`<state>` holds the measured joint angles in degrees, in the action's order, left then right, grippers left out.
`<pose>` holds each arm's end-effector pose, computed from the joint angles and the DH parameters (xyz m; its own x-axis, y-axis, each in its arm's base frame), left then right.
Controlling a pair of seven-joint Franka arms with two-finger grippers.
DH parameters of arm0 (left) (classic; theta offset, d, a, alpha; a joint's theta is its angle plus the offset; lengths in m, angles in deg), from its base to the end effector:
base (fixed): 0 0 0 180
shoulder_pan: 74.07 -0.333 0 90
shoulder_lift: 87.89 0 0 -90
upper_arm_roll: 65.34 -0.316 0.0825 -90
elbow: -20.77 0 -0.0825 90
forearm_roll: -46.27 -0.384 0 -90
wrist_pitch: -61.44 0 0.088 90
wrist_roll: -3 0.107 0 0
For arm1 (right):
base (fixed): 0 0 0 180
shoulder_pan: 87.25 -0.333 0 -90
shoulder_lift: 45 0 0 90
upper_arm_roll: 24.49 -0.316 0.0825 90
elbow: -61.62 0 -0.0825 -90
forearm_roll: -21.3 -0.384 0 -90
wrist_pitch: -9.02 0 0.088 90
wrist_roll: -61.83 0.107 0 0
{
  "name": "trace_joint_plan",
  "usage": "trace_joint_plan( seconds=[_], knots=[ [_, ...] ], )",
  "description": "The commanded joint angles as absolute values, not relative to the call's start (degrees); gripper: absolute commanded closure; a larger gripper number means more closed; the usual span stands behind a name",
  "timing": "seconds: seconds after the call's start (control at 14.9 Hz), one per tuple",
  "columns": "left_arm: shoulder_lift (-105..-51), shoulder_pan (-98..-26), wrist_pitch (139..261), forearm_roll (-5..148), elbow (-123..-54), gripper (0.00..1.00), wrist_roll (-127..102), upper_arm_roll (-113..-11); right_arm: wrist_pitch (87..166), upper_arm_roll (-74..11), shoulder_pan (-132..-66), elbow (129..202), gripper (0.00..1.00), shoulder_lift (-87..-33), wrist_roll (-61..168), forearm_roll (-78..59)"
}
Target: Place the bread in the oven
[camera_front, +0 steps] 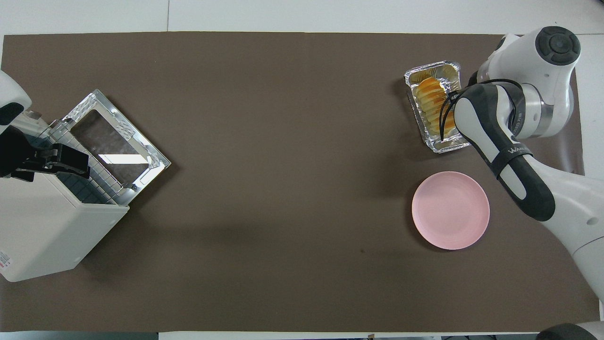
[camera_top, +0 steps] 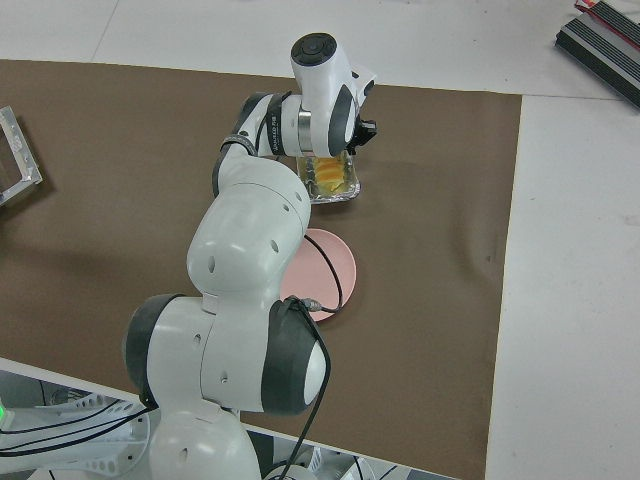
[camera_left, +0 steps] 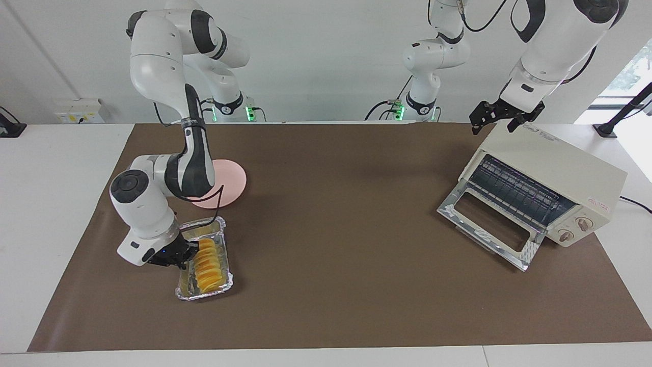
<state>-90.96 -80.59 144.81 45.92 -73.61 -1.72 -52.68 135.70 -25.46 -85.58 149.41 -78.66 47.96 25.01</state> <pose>0.5207 -0.0584 0.6078 0.9903 -0.0211 -0.1375 -0.0254 -0.9992 -0.0293 0.7118 -0.0128 0.3219 0.9621 0.2616 0.0769 0.2569 -0.9642 0.0662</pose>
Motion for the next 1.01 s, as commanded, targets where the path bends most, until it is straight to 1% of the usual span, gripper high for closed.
trace_joint_plan(
  seconds=[0.0, 0.07, 0.27, 0.54, 0.74, 0.94],
  knots=[
    [-92.7, -81.7, 145.6, 46.2, -75.4, 0.00, -1.3, -52.2, 129.5, -26.3, -85.2, 146.9, 1.00, -77.3, 48.9, 24.7],
    [-92.7, -81.7, 145.6, 46.2, -75.4, 0.00, -1.3, -52.1, 125.0, -26.5, -85.6, 143.7, 1.00, -77.6, 49.1, 23.0],
    [-92.7, -81.7, 145.6, 46.2, -75.4, 0.00, -1.3, -52.1, 117.8, -26.5, -87.4, 139.5, 1.00, -77.3, 51.5, 20.5],
    [-92.7, -81.7, 145.6, 46.2, -75.4, 0.00, -1.3, -52.1, 109.5, -26.5, -94.4, 132.8, 1.00, -77.3, 63.7, 20.5],
    [-92.7, -81.7, 145.6, 46.2, -75.4, 0.00, -1.3, -52.1, 108.9, -26.7, -100.9, 131.4, 1.00, -77.3, 75.2, 19.1],
    [-92.7, -81.7, 145.6, 46.2, -75.4, 0.00, -1.3, -52.1, 111.7, -26.6, -106.5, 131.8, 1.00, -77.3, 84.8, 14.2]
  ],
)
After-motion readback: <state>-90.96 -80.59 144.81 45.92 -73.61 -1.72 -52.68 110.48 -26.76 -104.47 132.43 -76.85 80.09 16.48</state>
